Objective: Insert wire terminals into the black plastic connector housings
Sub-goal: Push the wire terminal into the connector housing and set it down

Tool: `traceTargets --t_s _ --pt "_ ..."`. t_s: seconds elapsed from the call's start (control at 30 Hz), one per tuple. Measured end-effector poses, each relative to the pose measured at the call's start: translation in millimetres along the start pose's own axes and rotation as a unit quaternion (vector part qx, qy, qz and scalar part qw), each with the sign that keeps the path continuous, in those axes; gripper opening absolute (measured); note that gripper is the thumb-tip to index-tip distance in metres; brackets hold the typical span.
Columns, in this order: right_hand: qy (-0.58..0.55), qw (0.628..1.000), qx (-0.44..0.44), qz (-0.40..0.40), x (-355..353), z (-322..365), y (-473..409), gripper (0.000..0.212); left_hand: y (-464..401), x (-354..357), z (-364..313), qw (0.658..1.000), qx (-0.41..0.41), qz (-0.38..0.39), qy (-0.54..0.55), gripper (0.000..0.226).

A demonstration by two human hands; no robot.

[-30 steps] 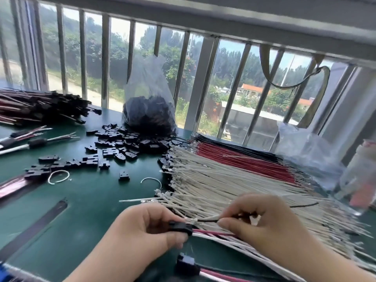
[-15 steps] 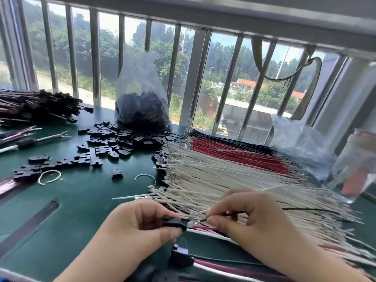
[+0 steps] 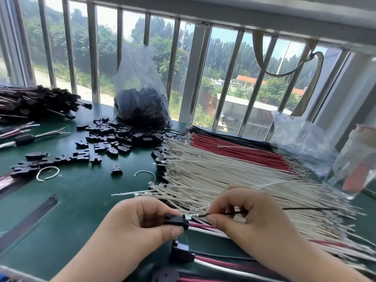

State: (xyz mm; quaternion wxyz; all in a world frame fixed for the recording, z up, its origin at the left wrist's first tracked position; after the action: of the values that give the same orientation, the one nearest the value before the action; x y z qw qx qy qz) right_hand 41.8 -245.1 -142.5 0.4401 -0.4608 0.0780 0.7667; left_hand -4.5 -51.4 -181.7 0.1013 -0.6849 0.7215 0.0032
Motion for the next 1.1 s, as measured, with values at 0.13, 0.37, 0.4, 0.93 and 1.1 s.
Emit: traceTargets --t_s 0.13,0.37,0.4,0.93,1.1 --pt "-0.016 1.000 -0.001 0.019 4 4 1 0.015 -1 -1 3 1.000 0.007 -0.001 -0.010 0.025" --pt "-0.015 0.999 -0.030 0.014 6 11 1 0.019 1 -1 4 1.000 0.019 0.014 -0.009 0.023" --pt "-0.006 0.999 -0.034 0.013 6 12 1 0.018 1 -1 4 1.000 0.022 0.010 -0.013 0.022" --pt "-0.017 0.999 -0.045 0.020 14 18 3 0.007 4 0 3 0.999 0.009 0.030 -0.033 0.035" --pt "-0.036 0.997 -0.012 0.060 5 11 -3 0.010 4 2 -2 1.000 0.016 0.025 -0.002 0.023"
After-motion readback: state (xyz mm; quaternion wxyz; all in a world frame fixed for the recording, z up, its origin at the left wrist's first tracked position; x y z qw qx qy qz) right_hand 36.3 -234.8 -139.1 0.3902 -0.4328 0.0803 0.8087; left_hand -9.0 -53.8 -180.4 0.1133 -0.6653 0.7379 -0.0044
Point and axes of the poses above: each hand's wrist, its own y-axis away from the middle knuckle, its own x-axis out of the palm, z = x × y, the point moved 2 cm from there along -y, towards the middle knuckle, and after that the axes turned 6 degrees about z, right-handed, at the moved point
